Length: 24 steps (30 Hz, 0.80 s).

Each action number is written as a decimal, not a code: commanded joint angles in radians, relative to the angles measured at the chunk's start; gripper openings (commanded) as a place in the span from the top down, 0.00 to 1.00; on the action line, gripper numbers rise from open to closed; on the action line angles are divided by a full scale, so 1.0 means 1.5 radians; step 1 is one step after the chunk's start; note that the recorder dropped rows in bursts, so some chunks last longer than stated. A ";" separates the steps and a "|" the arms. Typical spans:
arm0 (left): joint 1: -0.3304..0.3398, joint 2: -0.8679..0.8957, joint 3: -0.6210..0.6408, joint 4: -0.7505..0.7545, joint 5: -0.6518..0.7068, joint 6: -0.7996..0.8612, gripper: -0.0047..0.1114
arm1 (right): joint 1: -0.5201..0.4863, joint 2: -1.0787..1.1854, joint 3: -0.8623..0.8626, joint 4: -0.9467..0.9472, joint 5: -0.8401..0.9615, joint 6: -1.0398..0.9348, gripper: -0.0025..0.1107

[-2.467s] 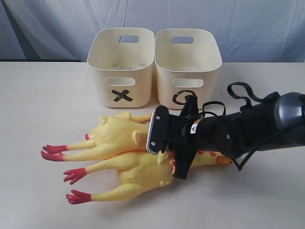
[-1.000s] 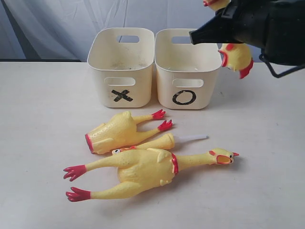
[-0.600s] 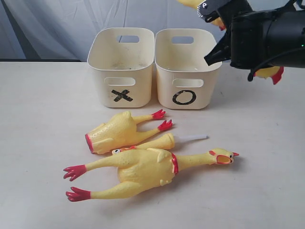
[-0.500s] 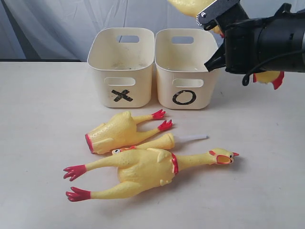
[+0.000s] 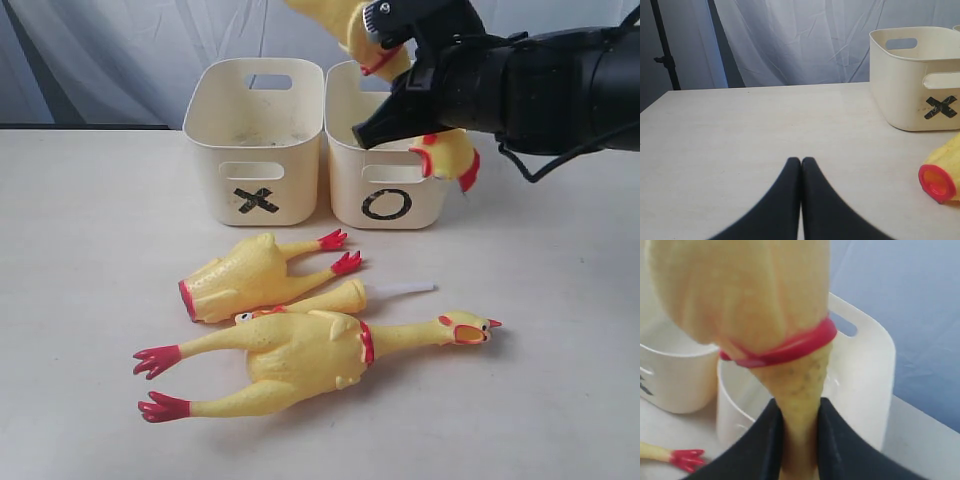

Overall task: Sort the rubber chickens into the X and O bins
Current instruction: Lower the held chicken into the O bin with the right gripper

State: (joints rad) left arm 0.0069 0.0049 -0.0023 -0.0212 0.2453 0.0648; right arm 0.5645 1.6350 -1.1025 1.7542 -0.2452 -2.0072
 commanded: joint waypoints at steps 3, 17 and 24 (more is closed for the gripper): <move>0.001 -0.003 0.002 0.001 -0.009 -0.003 0.96 | -0.003 -0.021 0.001 -0.007 0.098 0.111 0.99; 0.001 -0.003 0.002 0.001 -0.009 -0.003 0.96 | -0.003 -0.021 0.034 -0.007 0.096 0.121 0.99; 0.001 -0.003 0.002 0.001 -0.009 -0.003 0.96 | -0.004 -0.021 0.034 -0.007 0.190 0.179 0.99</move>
State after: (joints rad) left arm 0.0069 0.0049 -0.0023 -0.0212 0.2453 0.0648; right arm 0.5645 1.6170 -1.0536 1.7498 -0.0128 -1.7879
